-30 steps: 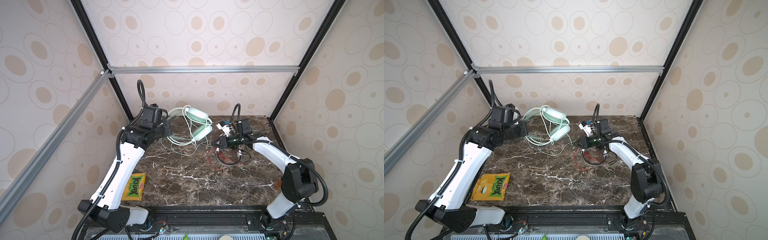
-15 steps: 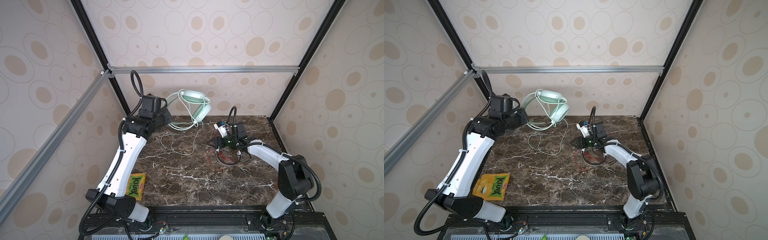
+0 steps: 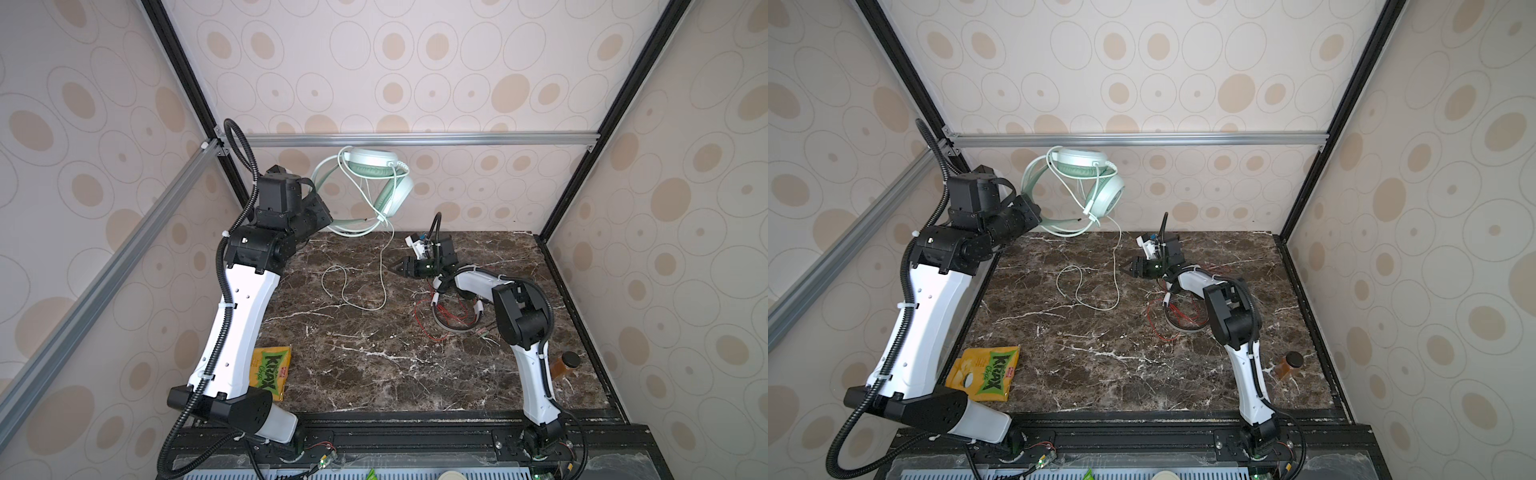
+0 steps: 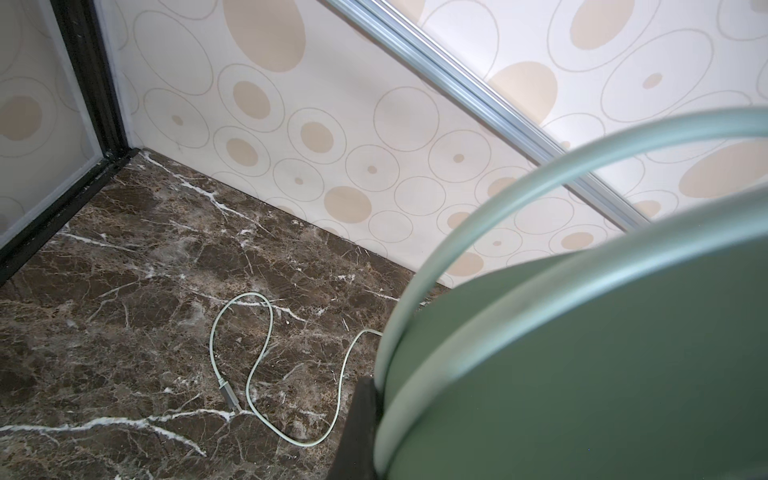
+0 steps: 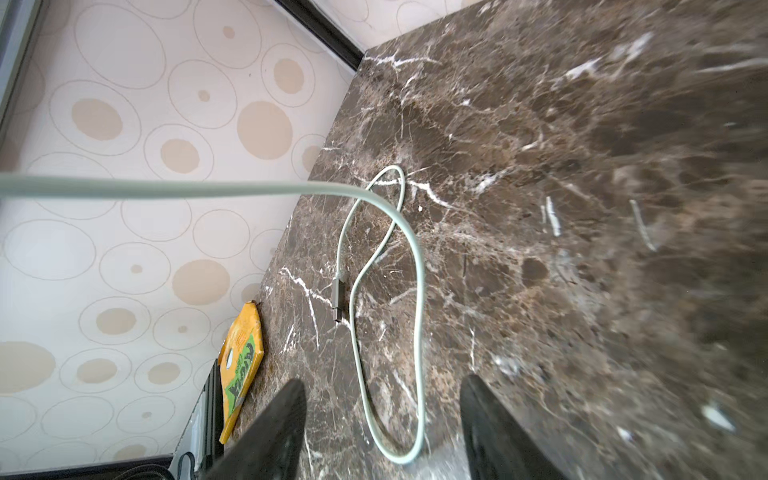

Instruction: Wrap the headphones

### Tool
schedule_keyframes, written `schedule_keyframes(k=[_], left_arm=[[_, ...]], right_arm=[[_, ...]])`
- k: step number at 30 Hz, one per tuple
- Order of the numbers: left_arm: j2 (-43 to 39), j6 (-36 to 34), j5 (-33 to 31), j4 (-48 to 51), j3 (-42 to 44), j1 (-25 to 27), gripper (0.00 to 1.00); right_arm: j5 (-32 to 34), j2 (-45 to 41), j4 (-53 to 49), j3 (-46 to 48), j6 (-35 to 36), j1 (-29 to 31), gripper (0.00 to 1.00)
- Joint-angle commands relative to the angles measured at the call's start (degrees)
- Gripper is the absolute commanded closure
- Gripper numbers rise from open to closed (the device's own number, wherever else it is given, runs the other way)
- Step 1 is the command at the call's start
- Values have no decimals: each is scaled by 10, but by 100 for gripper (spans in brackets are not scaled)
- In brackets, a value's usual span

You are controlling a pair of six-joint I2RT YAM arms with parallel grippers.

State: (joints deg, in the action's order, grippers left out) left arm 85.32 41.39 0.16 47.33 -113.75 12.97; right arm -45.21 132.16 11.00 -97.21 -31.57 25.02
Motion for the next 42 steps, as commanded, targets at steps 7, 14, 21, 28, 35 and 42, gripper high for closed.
schedule_keyframes(k=[7,14,21,28,35,42], left_arm=[[-20,22,14,-38,-23,-15,100],[-32,21,16,-42,-15,-21,100],[-42,15,9,-41,-5,-26,100],[-42,19,20,-44,-2,-28,100],[-47,18,17,-44,7,-29,100],[-47,21,23,-48,8,-30,100]], right_arm=[[-18,104,96,-132,-120,38,40],[-9,151,65,-212,-117,49,43],[5,96,125,-117,-96,47,45],[48,46,233,-11,-85,43,43],[103,31,421,62,-70,44,39],[160,15,391,74,51,55,39]])
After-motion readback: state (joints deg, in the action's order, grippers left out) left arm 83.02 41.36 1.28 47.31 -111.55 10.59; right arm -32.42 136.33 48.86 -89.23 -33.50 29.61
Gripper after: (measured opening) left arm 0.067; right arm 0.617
